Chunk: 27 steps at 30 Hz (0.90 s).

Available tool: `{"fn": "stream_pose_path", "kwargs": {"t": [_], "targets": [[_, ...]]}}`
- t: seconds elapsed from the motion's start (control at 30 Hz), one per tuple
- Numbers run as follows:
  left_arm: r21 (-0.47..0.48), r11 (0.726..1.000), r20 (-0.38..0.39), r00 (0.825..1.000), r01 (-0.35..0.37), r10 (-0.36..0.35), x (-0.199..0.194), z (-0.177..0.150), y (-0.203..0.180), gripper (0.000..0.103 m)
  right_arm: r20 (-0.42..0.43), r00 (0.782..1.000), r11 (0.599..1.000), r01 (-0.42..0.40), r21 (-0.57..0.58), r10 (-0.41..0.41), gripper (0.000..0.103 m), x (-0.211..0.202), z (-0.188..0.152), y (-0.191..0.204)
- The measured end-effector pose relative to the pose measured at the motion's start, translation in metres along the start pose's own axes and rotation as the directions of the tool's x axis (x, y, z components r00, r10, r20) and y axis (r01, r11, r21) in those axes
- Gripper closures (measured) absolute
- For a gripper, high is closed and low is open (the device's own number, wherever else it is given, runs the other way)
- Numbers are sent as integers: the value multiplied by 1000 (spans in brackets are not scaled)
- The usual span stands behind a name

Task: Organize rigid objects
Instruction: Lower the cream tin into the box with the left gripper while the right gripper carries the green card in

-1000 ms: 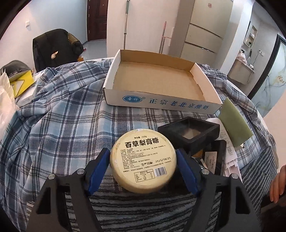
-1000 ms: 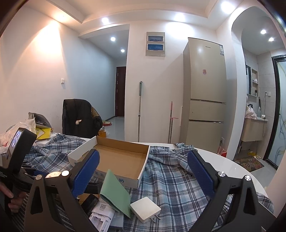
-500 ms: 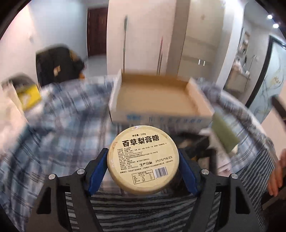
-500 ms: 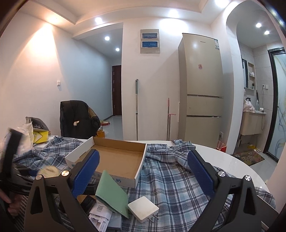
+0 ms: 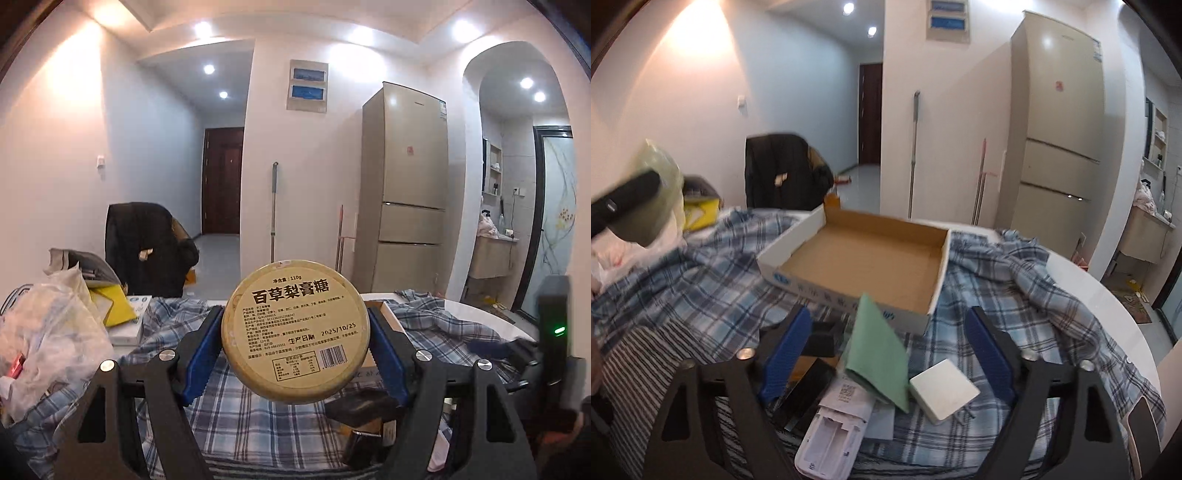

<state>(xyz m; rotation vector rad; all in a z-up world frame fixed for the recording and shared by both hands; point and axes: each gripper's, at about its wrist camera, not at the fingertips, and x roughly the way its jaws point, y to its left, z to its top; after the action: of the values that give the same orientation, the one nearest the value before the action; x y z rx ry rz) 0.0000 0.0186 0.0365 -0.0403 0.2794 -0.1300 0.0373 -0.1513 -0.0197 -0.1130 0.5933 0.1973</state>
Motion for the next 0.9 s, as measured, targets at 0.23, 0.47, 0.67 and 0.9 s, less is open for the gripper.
{"fn": "stream_pose_path", "kwargs": {"t": [0.23, 0.47, 0.67, 0.9], "targets": [[-44, 999, -14, 1000, -9, 9, -6, -4, 15, 26, -199, 979, 999, 40, -20, -43, 92, 48, -4, 0], [-84, 994, -32, 997, -68, 66, -15, 8, 30, 26, -38, 999, 987, 41, 157, -36, 94, -3, 9, -36], [-95, 994, 24, 998, -55, 58, -25, 37, 29, 26, 88, 995, 983, 35, 178, -51, 94, -48, 47, -56], [-137, 990, 133, 990, -34, 52, -19, 93, 17, 26, 287, 956, 969, -9, 247, -64, 94, -96, 106, -65]]}}
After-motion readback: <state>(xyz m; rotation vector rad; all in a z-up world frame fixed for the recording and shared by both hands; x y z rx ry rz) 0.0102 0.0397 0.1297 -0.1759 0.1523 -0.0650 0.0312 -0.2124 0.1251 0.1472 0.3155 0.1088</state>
